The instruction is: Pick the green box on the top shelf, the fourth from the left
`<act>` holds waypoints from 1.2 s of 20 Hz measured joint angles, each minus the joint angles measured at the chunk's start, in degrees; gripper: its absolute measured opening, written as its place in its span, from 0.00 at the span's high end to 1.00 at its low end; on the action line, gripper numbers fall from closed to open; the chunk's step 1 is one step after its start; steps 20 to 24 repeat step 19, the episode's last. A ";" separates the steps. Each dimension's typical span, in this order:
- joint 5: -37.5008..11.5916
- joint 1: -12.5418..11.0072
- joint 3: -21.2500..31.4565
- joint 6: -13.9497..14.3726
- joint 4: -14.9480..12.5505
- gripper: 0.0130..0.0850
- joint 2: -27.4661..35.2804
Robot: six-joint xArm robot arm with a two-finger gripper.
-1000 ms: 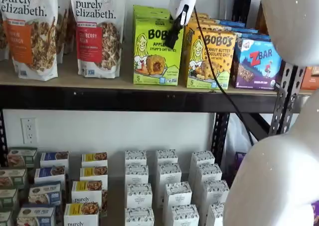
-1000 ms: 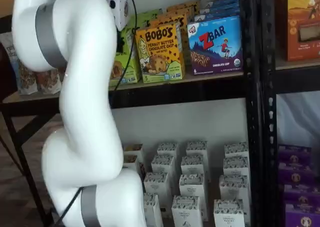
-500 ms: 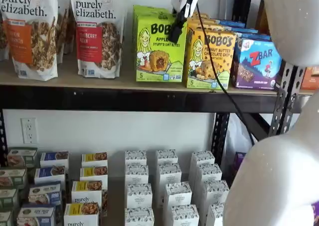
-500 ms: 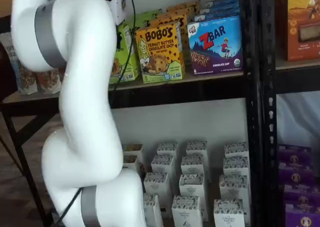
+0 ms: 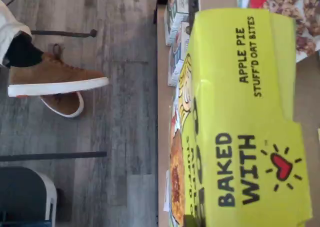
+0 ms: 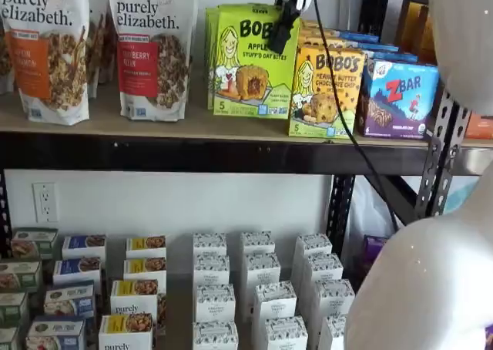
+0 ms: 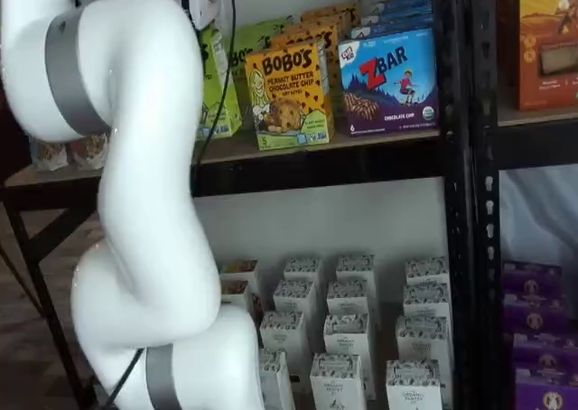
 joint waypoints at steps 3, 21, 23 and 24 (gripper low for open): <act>1.25 -0.30 0.66 0.00 -0.15 0.83 -1.81; 8.59 -7.19 9.62 -5.71 0.16 0.83 -13.83; 8.59 -7.19 9.62 -5.71 0.16 0.83 -13.83; 8.59 -7.19 9.62 -5.71 0.16 0.83 -13.83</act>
